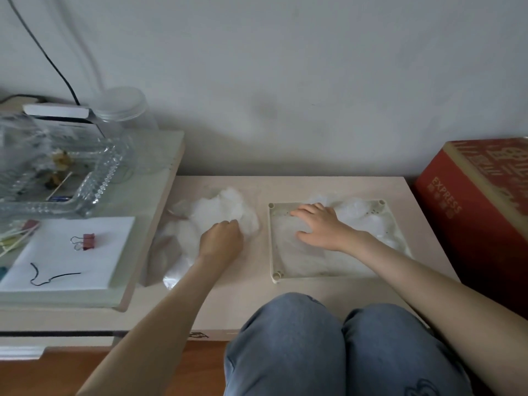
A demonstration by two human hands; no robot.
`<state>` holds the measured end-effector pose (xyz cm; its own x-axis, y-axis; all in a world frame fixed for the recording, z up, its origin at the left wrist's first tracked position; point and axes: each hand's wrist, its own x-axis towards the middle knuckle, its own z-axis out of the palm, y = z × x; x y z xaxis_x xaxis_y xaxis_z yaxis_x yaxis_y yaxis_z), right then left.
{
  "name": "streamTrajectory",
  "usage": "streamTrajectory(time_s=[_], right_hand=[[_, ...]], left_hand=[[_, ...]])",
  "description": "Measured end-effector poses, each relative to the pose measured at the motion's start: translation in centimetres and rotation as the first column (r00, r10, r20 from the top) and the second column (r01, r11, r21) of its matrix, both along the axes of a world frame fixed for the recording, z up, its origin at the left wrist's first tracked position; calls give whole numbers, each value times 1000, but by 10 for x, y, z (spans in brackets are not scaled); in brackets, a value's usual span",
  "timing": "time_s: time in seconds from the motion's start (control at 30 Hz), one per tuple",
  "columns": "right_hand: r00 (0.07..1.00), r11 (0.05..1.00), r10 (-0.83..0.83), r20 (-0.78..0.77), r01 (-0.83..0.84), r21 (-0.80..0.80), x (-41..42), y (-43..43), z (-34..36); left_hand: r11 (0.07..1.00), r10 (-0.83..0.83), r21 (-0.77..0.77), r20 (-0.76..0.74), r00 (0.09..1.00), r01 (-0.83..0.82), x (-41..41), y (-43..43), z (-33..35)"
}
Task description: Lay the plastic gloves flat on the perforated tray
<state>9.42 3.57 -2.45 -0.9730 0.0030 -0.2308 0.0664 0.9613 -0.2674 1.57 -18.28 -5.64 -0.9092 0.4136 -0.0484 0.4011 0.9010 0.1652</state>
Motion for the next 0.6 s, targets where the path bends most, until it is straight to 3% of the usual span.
streamTrajectory(time_s=[0.07, 0.1, 0.2, 0.27, 0.33, 0.5, 0.6], right_hand=[[998, 988, -56, 35, 60, -142, 0, -2, 1], [991, 948, -114, 71, 130, -290, 1, -3, 2], [942, 623, -264, 209, 332, -709, -1, -7, 9], [933, 528, -272, 236, 350, -774, -4, -8, 12], [930, 473, -261, 260, 358, -805, -5, -8, 13], [911, 371, -244, 332, 404, -836, -9, -9, 14], [905, 347, -216, 367, 422, -837, -9, -9, 12]], left_hand=[[979, 97, 180, 20, 995, -99, 0, 3, 11], [950, 140, 278, 28, 990, -142, 1, 4, 17], [784, 247, 550, 149, 958, -288, -1, 14, 41], [677, 243, 653, 238, 940, -340, -5, 21, 54], [638, 215, 688, 272, 938, -346, -7, 25, 61], [695, 162, 614, 374, 913, -375, -11, 23, 58], [643, 167, 638, 423, 891, -424, -8, 25, 56]])
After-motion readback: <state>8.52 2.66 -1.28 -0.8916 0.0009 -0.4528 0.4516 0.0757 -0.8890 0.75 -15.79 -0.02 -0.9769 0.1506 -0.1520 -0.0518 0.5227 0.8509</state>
